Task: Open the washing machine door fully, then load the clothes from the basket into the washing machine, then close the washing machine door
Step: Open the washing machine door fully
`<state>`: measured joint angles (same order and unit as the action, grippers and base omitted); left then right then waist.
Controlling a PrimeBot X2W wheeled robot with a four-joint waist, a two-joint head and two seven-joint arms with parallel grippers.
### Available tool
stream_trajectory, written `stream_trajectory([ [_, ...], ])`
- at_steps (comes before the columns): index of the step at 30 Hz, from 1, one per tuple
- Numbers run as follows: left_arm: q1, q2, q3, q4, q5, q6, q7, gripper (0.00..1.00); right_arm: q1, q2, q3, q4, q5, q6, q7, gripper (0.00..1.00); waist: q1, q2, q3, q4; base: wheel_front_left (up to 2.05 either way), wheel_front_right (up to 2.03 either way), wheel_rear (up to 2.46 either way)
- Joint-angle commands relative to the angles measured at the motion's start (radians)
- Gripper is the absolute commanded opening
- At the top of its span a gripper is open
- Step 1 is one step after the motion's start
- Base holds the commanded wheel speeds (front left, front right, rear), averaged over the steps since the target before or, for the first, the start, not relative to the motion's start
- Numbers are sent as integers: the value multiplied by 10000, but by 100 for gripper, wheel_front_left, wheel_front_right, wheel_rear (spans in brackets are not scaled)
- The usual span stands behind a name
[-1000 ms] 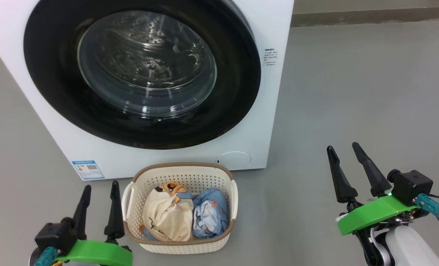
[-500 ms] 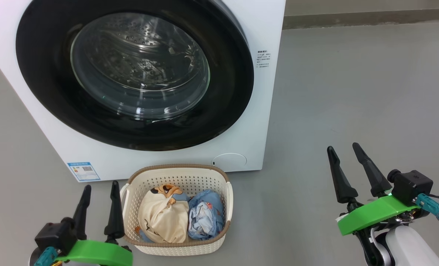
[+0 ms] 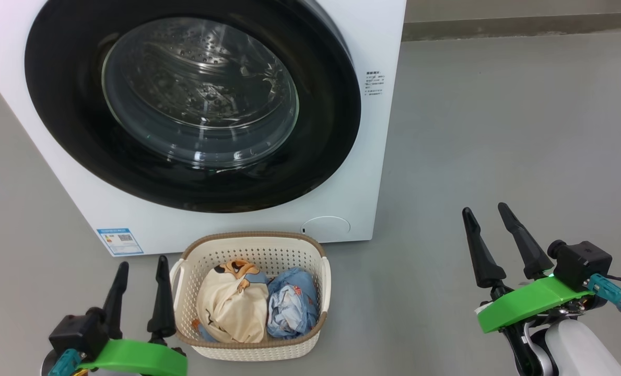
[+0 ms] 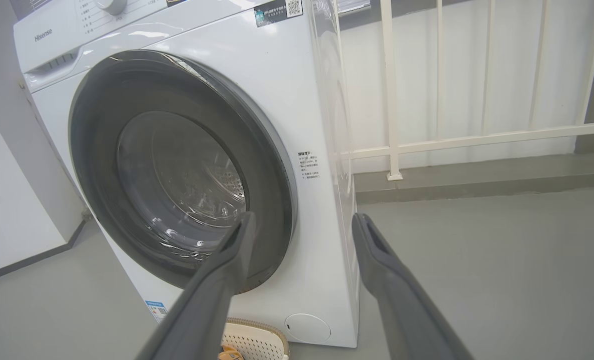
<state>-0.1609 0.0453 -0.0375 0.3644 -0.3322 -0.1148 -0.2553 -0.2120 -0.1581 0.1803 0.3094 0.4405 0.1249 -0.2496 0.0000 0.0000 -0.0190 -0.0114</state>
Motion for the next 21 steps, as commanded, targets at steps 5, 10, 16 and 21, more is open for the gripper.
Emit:
stream_trajectory([
  [5,-449,140,311,-152,22,-29,-65,100,-427,-86,192,-182,97,58,-122,100,0,0,7,13,0,0,0],
  [10,-458,137,315,-164,33,-36,-65,100,-448,-93,196,-166,101,58,-122,100,0,0,35,18,0,0,0],
  [16,-450,134,277,-163,45,-50,-65,100,-443,-97,181,-126,104,58,-122,100,0,0,106,37,0,0,0],
  [21,-436,126,318,-174,6,-25,-65,100,-474,-97,122,-49,160,58,-122,100,0,0,185,59,0,0,0],
])
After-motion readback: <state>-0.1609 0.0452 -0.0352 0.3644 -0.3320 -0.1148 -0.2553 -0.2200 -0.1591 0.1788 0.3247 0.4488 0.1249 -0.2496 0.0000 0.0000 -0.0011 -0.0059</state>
